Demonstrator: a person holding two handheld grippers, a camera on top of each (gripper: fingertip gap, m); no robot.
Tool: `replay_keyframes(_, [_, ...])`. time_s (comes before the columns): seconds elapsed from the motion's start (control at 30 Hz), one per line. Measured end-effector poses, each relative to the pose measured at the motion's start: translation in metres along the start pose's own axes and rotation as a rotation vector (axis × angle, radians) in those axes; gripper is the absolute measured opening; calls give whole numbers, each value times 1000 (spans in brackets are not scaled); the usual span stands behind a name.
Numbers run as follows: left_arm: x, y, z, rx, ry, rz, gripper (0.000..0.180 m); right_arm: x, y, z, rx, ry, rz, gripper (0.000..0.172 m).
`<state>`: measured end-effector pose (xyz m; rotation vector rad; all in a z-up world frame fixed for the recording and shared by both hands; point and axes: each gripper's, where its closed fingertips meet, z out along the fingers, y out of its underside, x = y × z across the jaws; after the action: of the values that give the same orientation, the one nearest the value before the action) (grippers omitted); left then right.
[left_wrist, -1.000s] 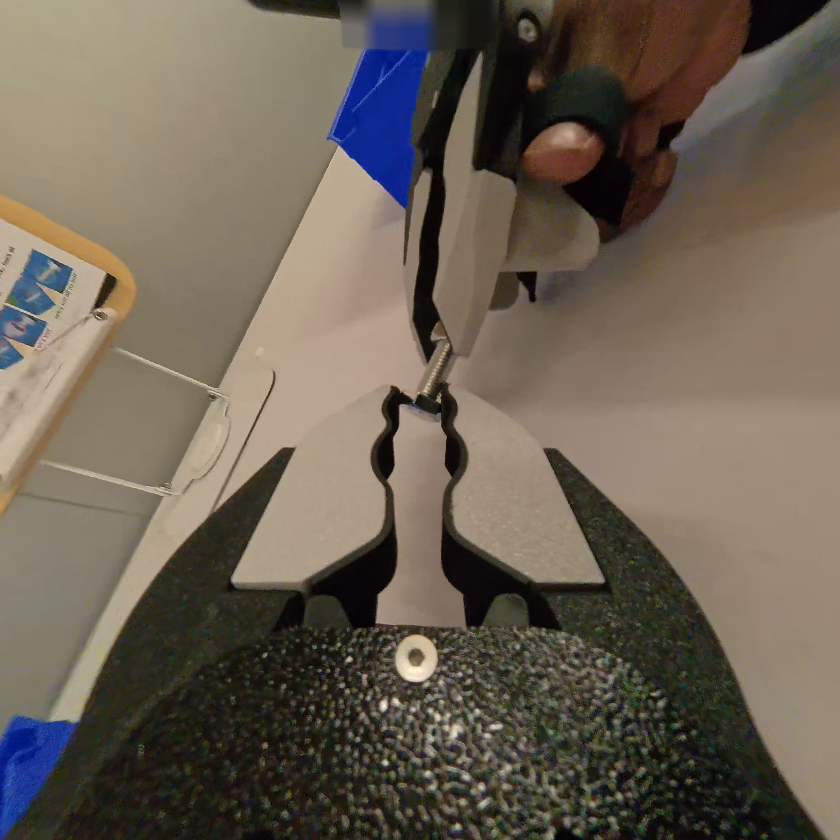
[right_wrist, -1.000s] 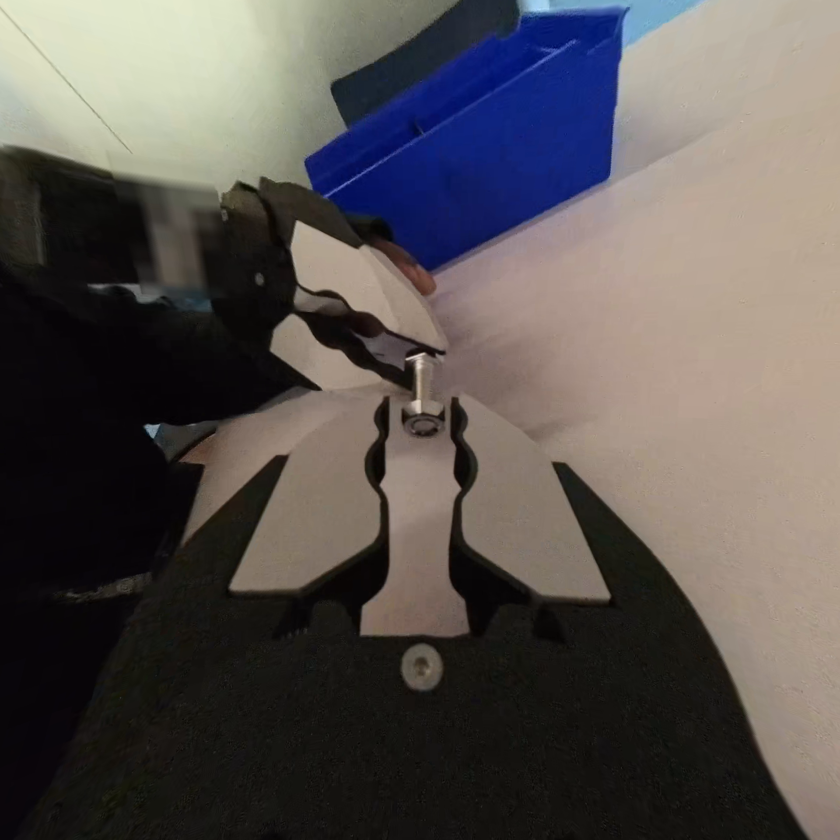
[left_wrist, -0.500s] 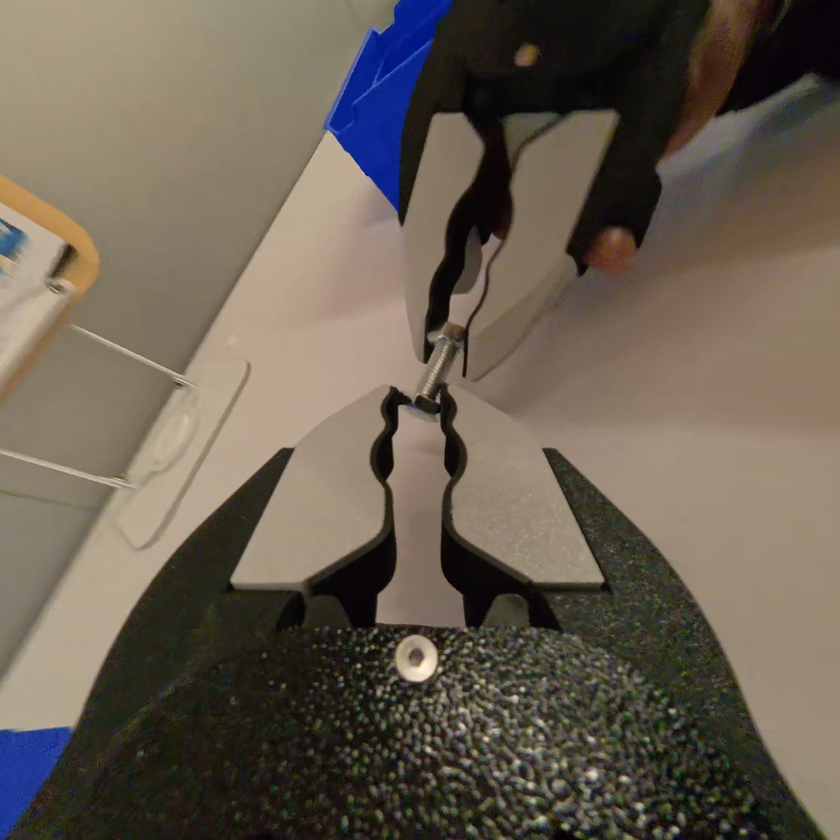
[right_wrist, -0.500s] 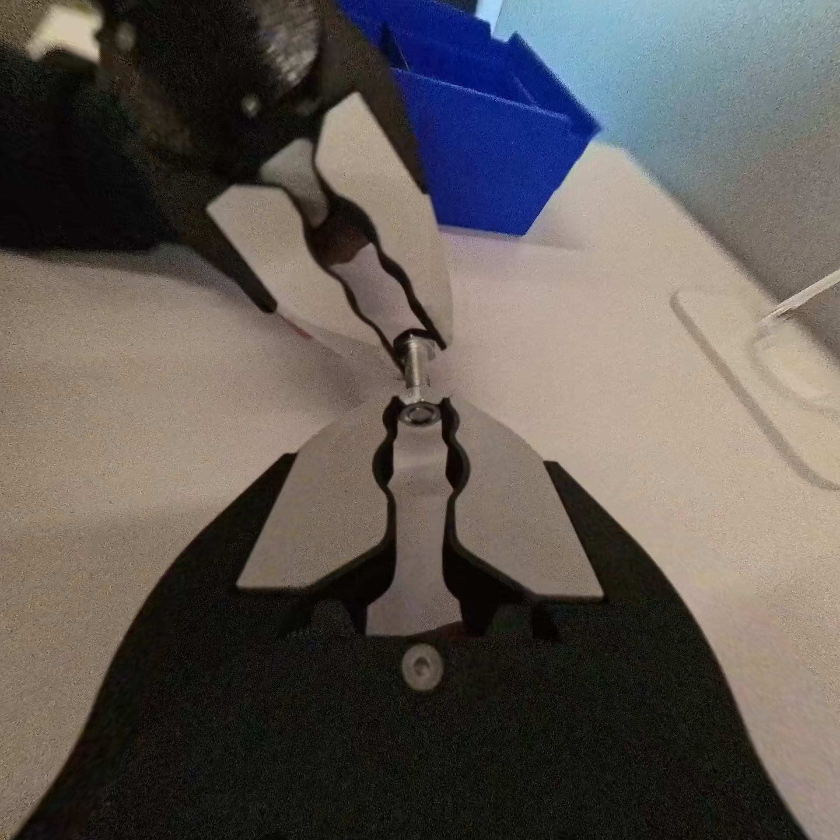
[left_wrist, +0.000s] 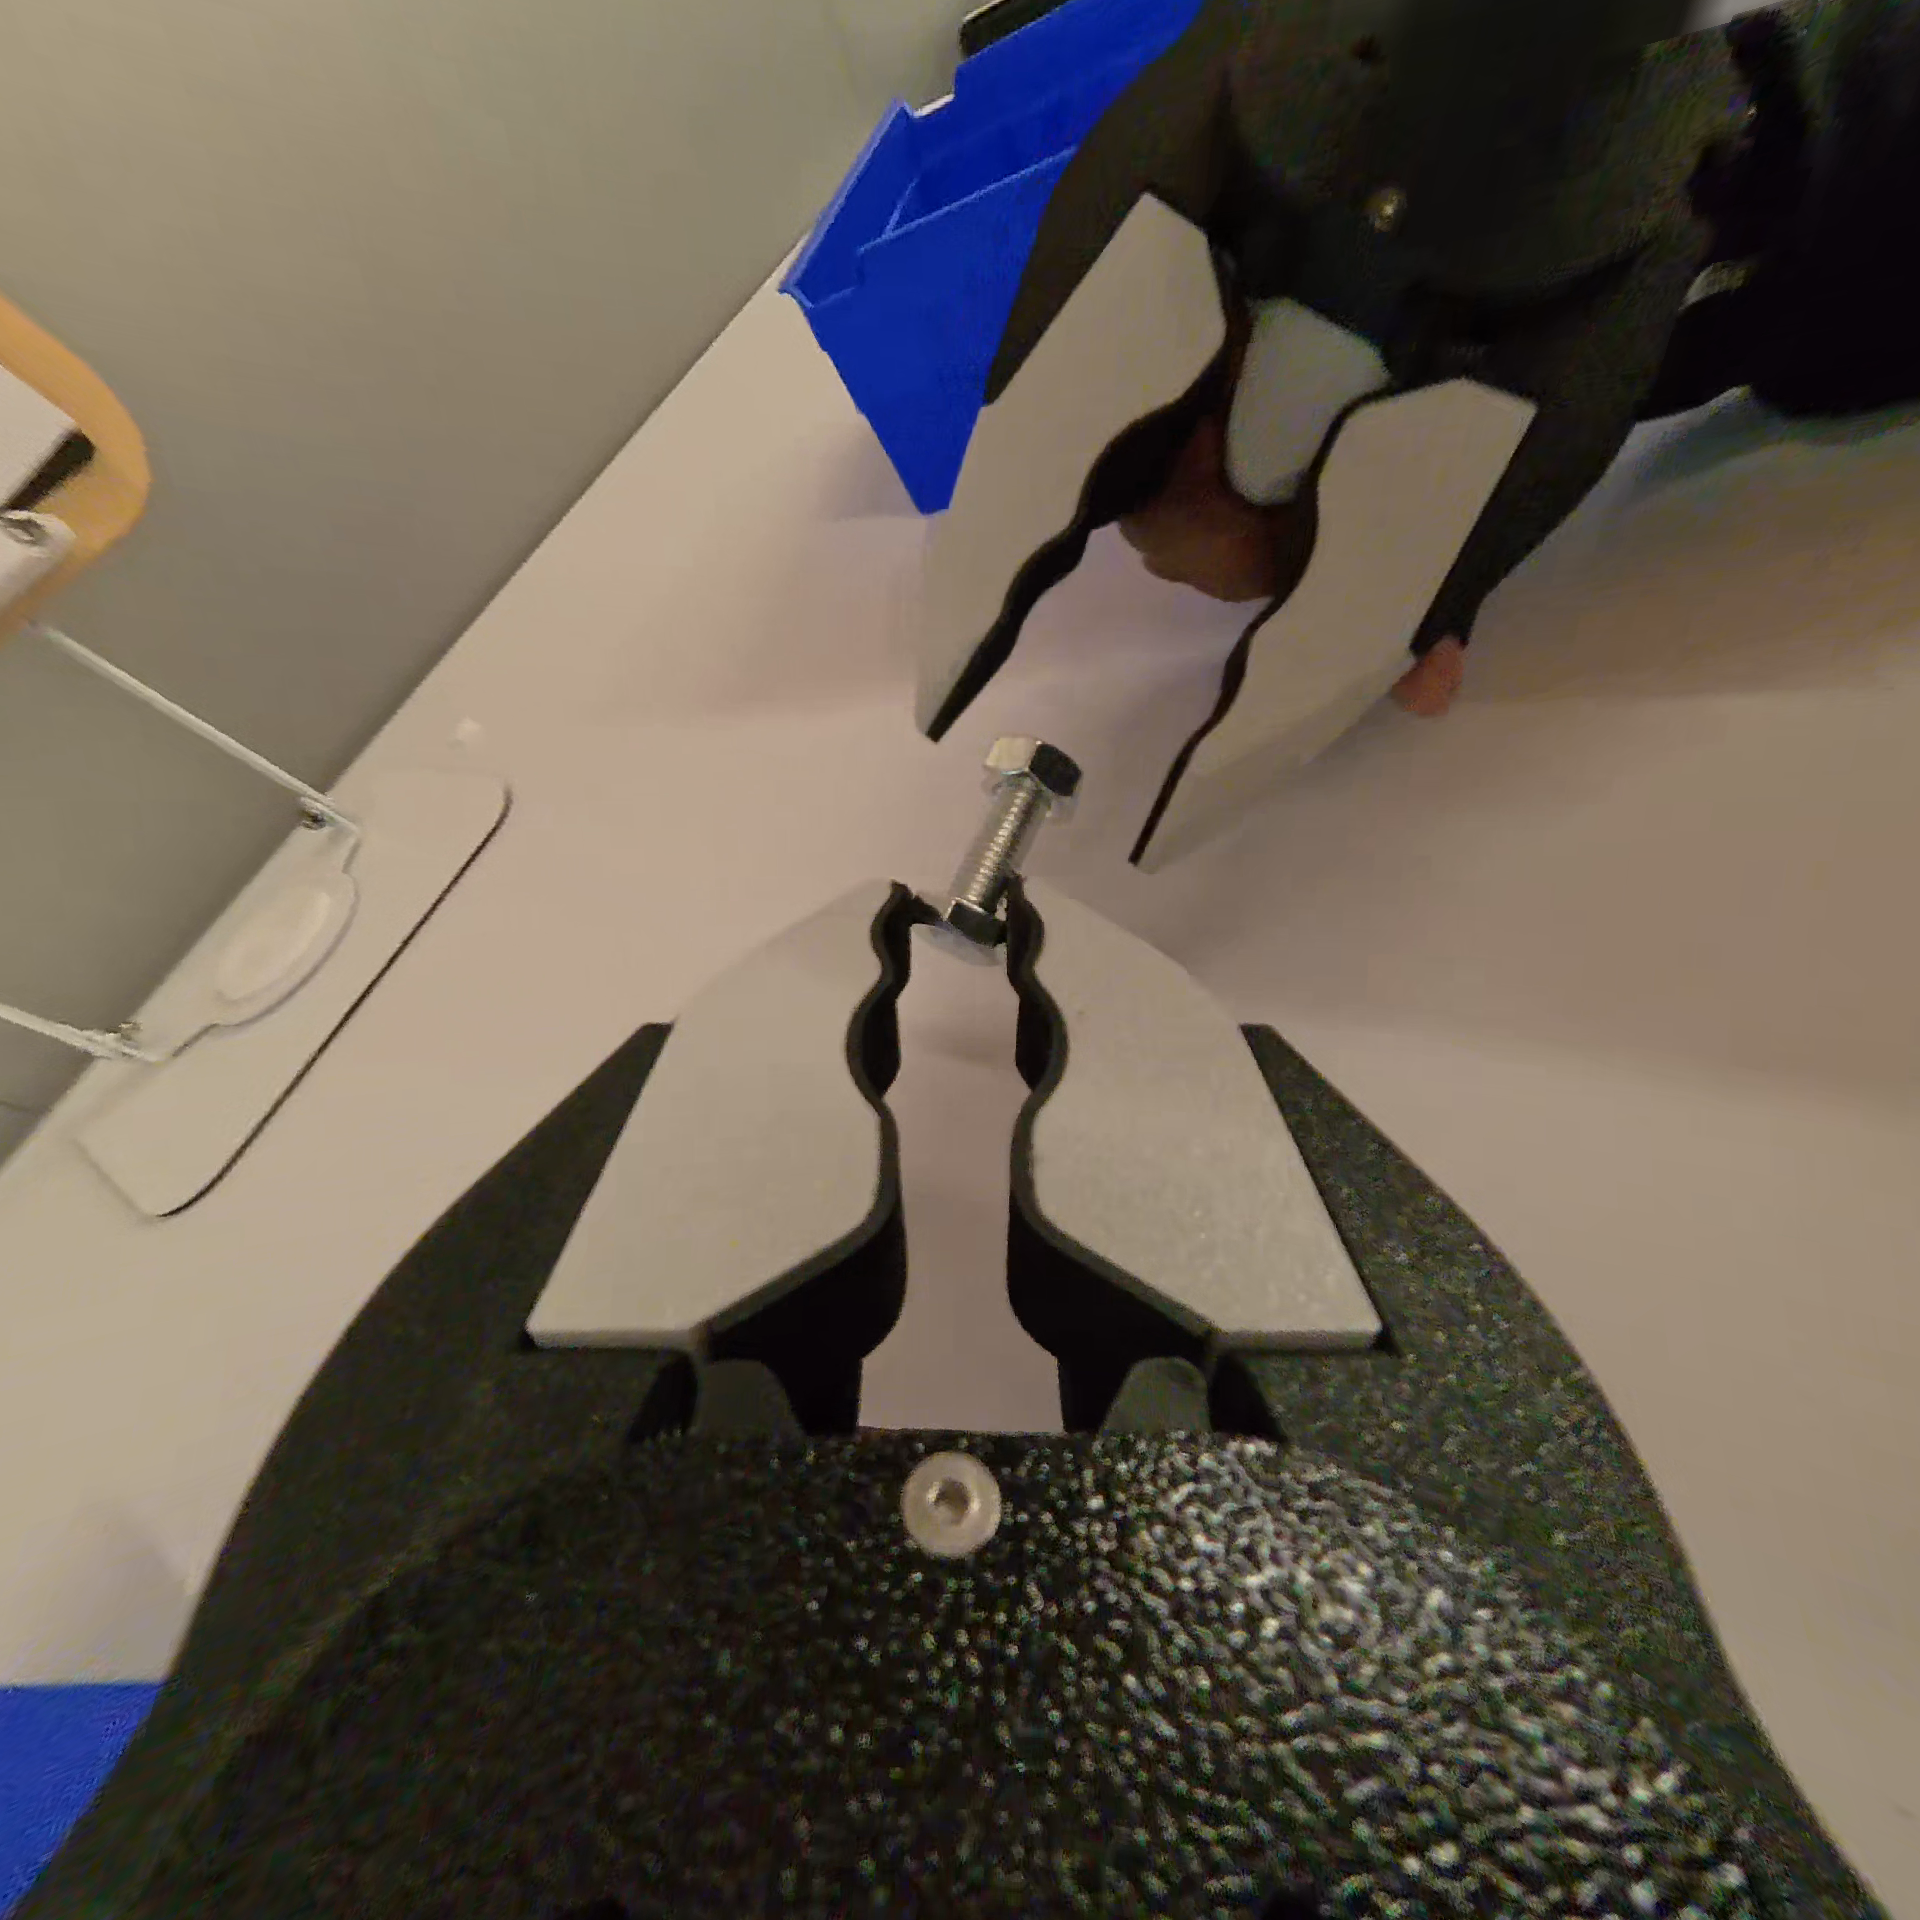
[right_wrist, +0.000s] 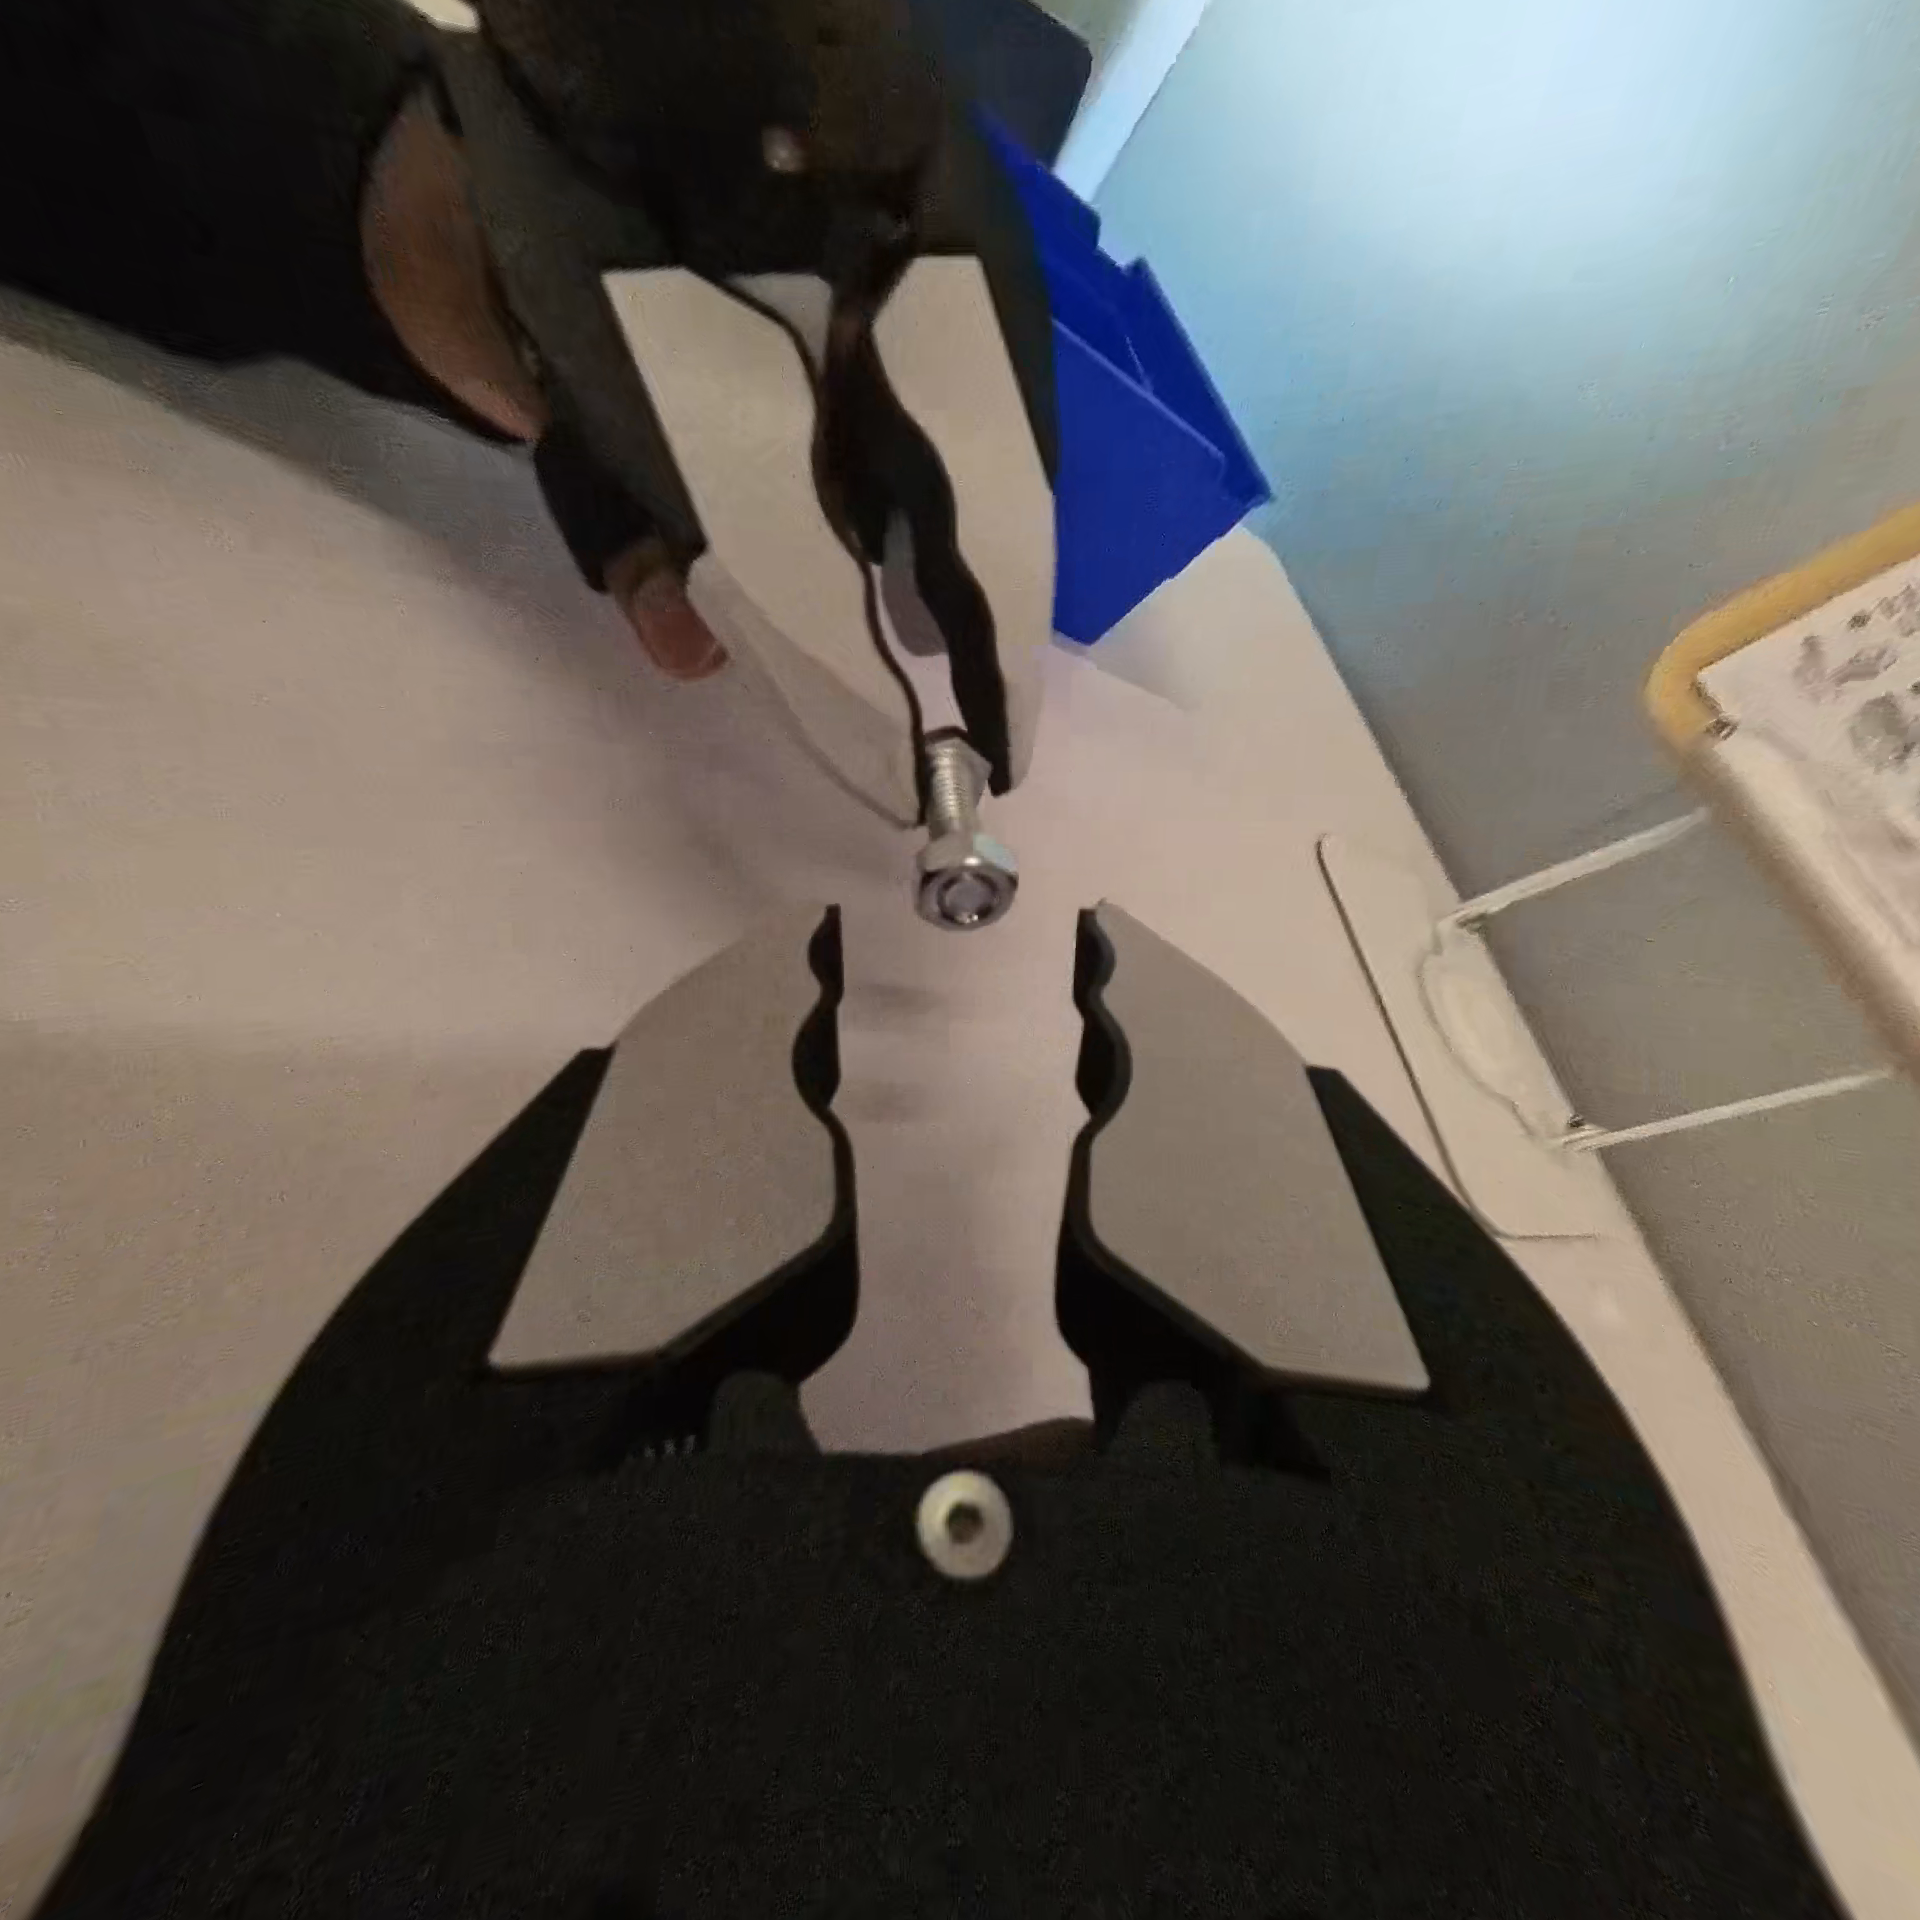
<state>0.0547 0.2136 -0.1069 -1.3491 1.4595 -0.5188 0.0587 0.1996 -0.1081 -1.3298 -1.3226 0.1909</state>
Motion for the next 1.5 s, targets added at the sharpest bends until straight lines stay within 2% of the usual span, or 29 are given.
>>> replay_keyframes(0.07, [8,1,3,-3,55,-28,17,-5,-3,0,4,10,-70,19])
replay_keyframes(0.13, [9,2,4,-13,55,-20,17,-5,-1,1,-19,-14,-16,19])
replay_keyframes(0.2, [7,1,4,-8,10,32,17,-4,-4,0,-5,-88,229,18])
replay_keyframes(0.3, [1,-6,0,6,-102,196,17,-2,-11,0,75,-273,804,18])
replay_keyframes(0.33, [0,-7,-1,5,-129,243,17,-3,-12,-1,108,-339,948,18])
replay_keyframes(0.37, [-1,-8,-1,1,-142,265,17,-3,-14,-1,141,-388,1018,18])
replay_keyframes(0.43, [0,-6,1,-6,-116,215,17,-1,-11,0,166,-372,957,21])
replay_keyframes(0.53, [-4,-1,1,-10,-75,85,17,4,-2,1,108,-205,614,35])
replay_keyframes(0.67, [-4,4,-1,-5,2,-62,17,5,1,-3,48,-55,184,36])
replay_keyframes(0.77, [4,5,1,-8,75,-116,17,-2,-1,-2,35,-30,35,34])
replay_keyframes(0.83, [10,6,4,-19,98,-114,17,-7,2,1,1,-43,35,20])
replay_keyframes(0.9, [10,13,9,-73,62,-60,17,-9,12,6,-79,-87,161,18])
replay_keyframes(1.0, [10,24,13,-148,21,21,17,-16,22,9,-128,-222,608,18])
replay_keyframes(1.07, [12,25,14,-158,21,34,17,-17,20,7,-97,-328,883,18])
replay_keyframes(1.17, [10,21,13,-139,22,7,17,-9,15,3,-16,-372,1006,19])
replay_keyframes(1.23, [9,24,12,-159,18,6,17,-2,15,2,14,-342,959,34])
replay_keyframes(1.3, [9,27,12,-168,20,-16,17,2,21,2,-6,-281,834,42])
replay_keyframes(1.5, [2,28,8,-165,18,-100,17,4,36,3,-101,-105,249,46])
